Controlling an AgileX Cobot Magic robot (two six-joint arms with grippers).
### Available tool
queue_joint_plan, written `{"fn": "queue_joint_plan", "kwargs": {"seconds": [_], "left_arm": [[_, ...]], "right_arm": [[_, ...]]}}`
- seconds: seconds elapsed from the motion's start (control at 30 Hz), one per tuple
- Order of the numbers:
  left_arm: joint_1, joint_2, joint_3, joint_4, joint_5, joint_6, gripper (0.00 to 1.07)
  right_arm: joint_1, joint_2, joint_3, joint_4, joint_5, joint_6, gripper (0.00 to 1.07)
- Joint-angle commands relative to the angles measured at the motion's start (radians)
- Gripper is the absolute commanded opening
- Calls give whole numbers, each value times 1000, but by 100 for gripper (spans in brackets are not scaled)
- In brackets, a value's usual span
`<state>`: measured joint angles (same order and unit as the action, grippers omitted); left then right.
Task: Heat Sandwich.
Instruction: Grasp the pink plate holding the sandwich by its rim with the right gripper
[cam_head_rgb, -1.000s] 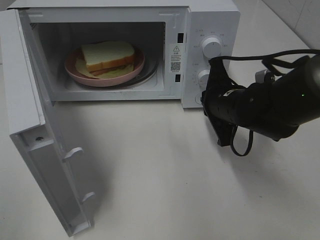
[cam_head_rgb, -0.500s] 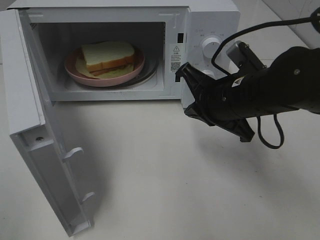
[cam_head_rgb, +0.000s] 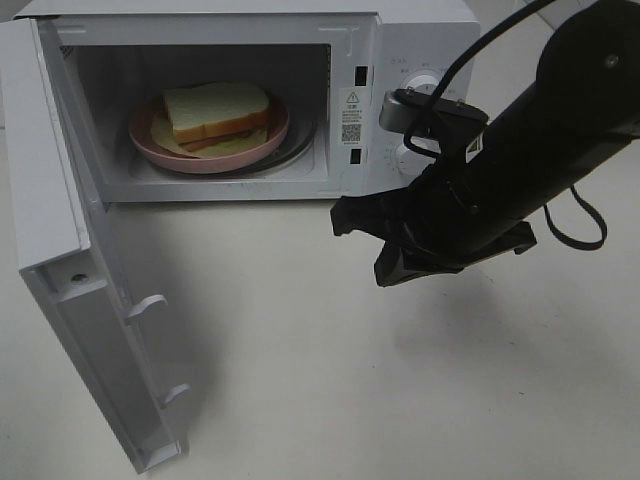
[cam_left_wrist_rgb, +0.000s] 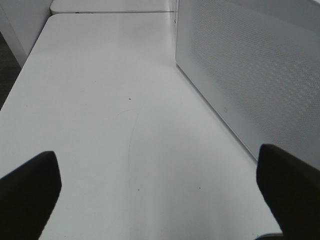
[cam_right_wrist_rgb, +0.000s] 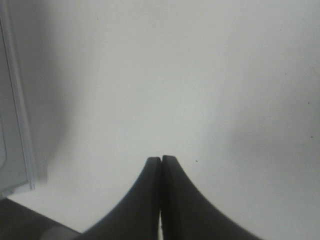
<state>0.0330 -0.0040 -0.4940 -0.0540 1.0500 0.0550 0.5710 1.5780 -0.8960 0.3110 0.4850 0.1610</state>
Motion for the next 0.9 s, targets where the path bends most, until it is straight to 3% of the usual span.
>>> {"fn": "queue_joint_plan", "kwargs": {"seconds": [0.03,0.37,0.47,0.73,0.9], "left_arm": [[0,-17,3,-7,-13,0,100],[0,-17,3,-7,-13,0,100],[0,-17,3,-7,-13,0,100],[0,-17,3,-7,-13,0,100],[0,-17,3,-7,-13,0,100]], "right_arm": [[-1,-13,-27,-12,81,-106,1],[-1,-13,-84,-17,276,-578,2],[-1,-13,-84,-22,340,-816,2],[-1,-13,-84,-37,376,-1260,3],[-1,-13,-84,-49,374,-1412,5]]}}
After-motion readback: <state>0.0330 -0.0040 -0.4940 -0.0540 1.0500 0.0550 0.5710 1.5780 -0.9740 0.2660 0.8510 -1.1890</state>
